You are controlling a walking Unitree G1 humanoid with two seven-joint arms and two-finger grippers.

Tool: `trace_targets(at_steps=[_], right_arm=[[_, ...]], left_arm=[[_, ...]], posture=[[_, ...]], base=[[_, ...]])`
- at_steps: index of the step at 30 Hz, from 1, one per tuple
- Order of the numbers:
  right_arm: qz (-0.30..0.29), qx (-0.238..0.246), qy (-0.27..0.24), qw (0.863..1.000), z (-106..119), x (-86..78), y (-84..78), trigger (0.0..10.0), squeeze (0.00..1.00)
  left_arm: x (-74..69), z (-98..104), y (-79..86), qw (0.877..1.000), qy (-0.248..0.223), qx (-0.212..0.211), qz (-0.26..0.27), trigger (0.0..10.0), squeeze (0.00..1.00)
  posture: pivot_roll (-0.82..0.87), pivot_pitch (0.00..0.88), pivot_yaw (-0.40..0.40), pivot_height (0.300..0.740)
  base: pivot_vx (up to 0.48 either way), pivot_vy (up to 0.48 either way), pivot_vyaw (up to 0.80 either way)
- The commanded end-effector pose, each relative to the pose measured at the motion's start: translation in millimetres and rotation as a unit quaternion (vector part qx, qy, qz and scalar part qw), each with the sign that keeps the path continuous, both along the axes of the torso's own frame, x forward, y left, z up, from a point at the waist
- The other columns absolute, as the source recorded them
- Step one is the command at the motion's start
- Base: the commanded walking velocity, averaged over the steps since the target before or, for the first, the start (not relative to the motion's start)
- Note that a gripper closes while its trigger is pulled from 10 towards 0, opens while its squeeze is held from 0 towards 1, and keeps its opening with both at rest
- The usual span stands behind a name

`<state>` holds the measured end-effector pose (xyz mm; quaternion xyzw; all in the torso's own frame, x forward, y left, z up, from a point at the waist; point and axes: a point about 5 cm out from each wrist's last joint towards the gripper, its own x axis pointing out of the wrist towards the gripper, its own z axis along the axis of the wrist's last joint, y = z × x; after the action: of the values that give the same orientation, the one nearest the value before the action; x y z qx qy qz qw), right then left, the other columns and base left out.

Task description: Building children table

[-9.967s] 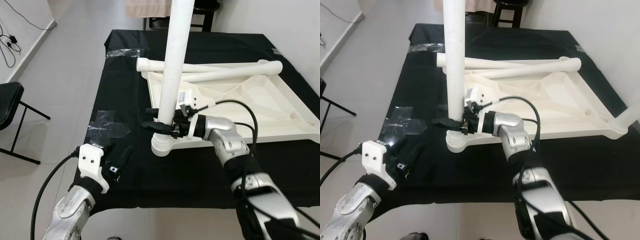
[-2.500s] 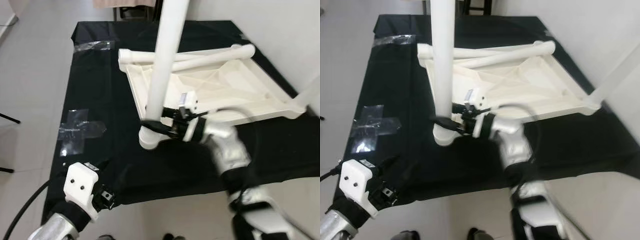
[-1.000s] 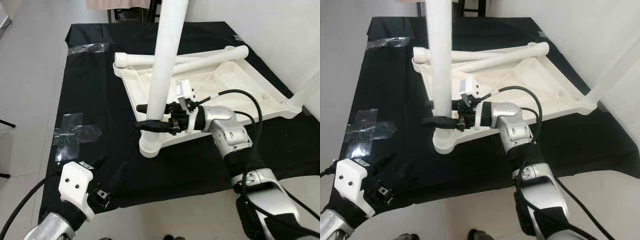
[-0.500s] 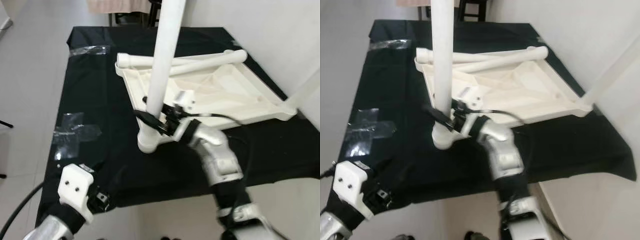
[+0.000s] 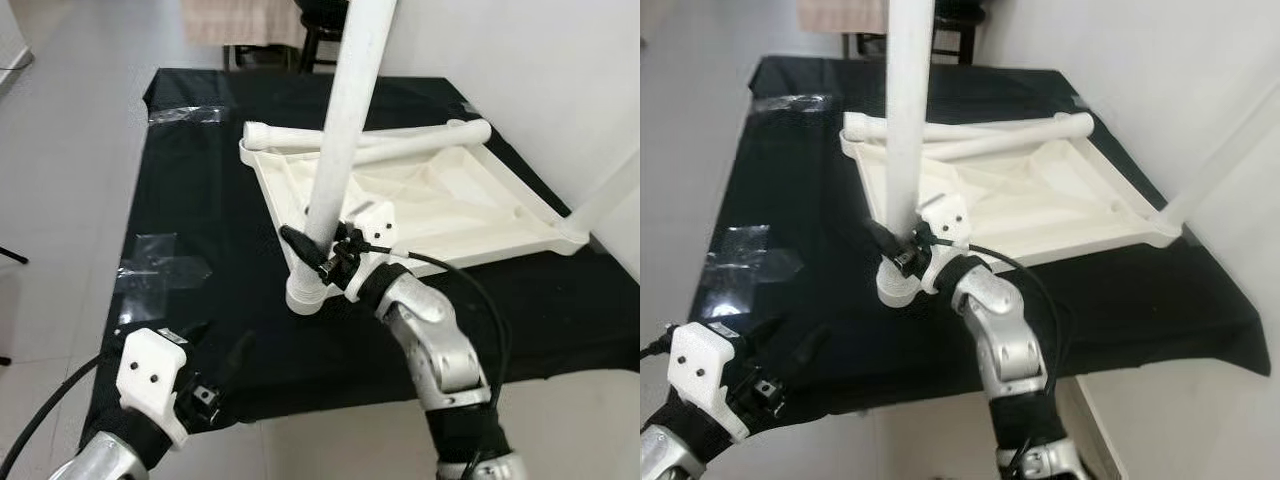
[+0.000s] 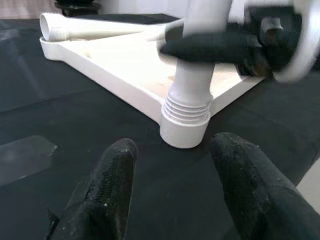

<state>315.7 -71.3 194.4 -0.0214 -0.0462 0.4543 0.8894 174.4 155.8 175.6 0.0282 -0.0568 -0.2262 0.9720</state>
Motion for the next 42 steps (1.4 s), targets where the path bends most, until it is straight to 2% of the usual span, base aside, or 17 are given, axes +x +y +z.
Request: trace_targets(at_steps=[1,3,4,5,8,11,18,19,27,31,32,33,34,36,37,40,42], right_arm=[[0.088,-0.015,-0.009,0.996,-1,-6.4,6.2,10.0,1.0],[0.151,-0.04,-0.034,0.987,5,-1.1,1.1,10.0,0.94],[0.151,-0.04,-0.034,0.987,5,-1.1,1.1,10.0,0.94],[0.175,-0.054,-0.037,0.982,8,4.8,-1.4,10.0,0.02],[0.234,-0.087,-0.027,0.968,12,14.6,-7.5,10.0,0.0],[0.247,-0.106,-0.035,0.963,23,27.6,-10.2,10.0,0.0],[0.301,-0.081,-0.026,0.95,44,34.0,-9.0,10.0,0.0],[0.311,-0.083,-0.027,0.946,45,34.3,-10.1,0.0,0.0],[0.357,-0.094,-0.008,0.929,43,35.7,-22.0,0.0,0.0],[0.336,-0.087,-0.011,0.938,39,35.6,-27.5,0.0,0.0],[0.31,-0.083,-0.013,0.947,35,36.1,-28.8,0.0,0.0],[0.237,-0.075,-0.014,0.969,25,37.9,-28.2,0.0,0.0],[0.237,-0.075,-0.014,0.969,25,37.9,-28.2,0.0,0.0],[0.109,-0.066,0.036,0.991,-6,37.5,-23.4,0.0,0.0],[0.109,-0.066,0.036,0.991,-6,37.5,-23.4,0.0,0.0],[-0.014,-0.08,0.082,0.993,-36,31.3,-19.1,0.0,0.0],[-0.062,-0.119,0.104,0.986,-64,-6.2,-14.9,0.0,0.0]], left_arm=[[0.3,-3,-1.2,1.0,0.006,-0.002,0.001,10.0,0.0],[1.4,-3,-0.4,1.0,0.005,-0.001,0.001,10.0,0.0],[1.4,-3,-0.4,1.0,0.005,-0.001,0.001,10.0,0.0],[1.9,-2,-0.4,1.0,0.003,-0.001,0.001,10.0,0.0],[2.4,-1,-0.4,1.0,0.0,0.0,0.001,10.0,0.0],[2.4,-3,-1.1,1.0,0.004,-0.001,0.0,10.0,0.0],[3.5,-5,-1.9,1.0,0.008,-0.002,-0.005,10.0,0.0],[4.1,-5,-2.5,1.0,0.007,-0.003,-0.007,10.0,0.0],[5.2,-4,-5.4,1.0,0.005,-0.004,-0.015,10.0,0.0],[4.2,-4,-5.2,1.0,0.006,-0.003,-0.018,10.0,0.0],[3.9,-3,-4.7,1.0,0.005,-0.003,-0.018,10.0,0.0],[3.1,-3,-3.2,1.0,0.006,-0.003,-0.018,10.0,0.0],[3.1,-3,-3.2,1.0,0.006,-0.003,-0.018,10.0,0.0],[2.1,-2,-0.8,1.0,0.006,-0.002,-0.017,10.0,0.0],[2.1,-2,-0.8,1.0,0.006,-0.002,-0.017,10.0,0.0],[1.6,-1,1.0,1.0,0.006,-0.002,-0.016,10.0,0.0],[0.6,-2,-0.3,1.0,0.011,-0.004,-0.018,10.0,0.0]], posture=[[0.13,0.21,-0.113,0.74],[0.13,0.207,-0.114,0.74],[0.13,0.207,-0.114,0.74],[0.14,0.209,-0.116,0.74],[0.15,0.211,-0.117,0.74],[0.14,0.214,-0.116,0.74],[0.14,0.219,-0.114,0.74],[0.14,0.219,-0.115,0.74],[0.13,0.216,-0.106,0.74],[0.13,0.214,-0.1,0.74],[0.13,0.213,-0.099,0.74],[0.13,0.219,-0.098,0.74],[0.13,0.219,-0.098,0.74],[0.11,0.228,-0.098,0.74],[0.11,0.228,-0.098,0.74],[0.11,0.228,-0.098,0.74],[0.11,0.246,-0.081,0.74]], base=[[0.0,0.0,0.0],[0.0,0.0,0.0],[0.0,0.0,0.0],[0.0,0.0,0.0],[0.0,0.0,0.0],[0.0,0.0,0.0],[0.0,0.0,0.0],[0.0,0.0,0.0],[0.0,0.0,0.0],[0.0,0.0,0.0],[0.0,0.0,0.0],[0.0,0.0,0.0],[0.0,0.0,0.0],[0.0,0.0,0.0],[0.0,0.0,0.0],[0.0,0.0,0.0],[0.0,0.0,0.0]])
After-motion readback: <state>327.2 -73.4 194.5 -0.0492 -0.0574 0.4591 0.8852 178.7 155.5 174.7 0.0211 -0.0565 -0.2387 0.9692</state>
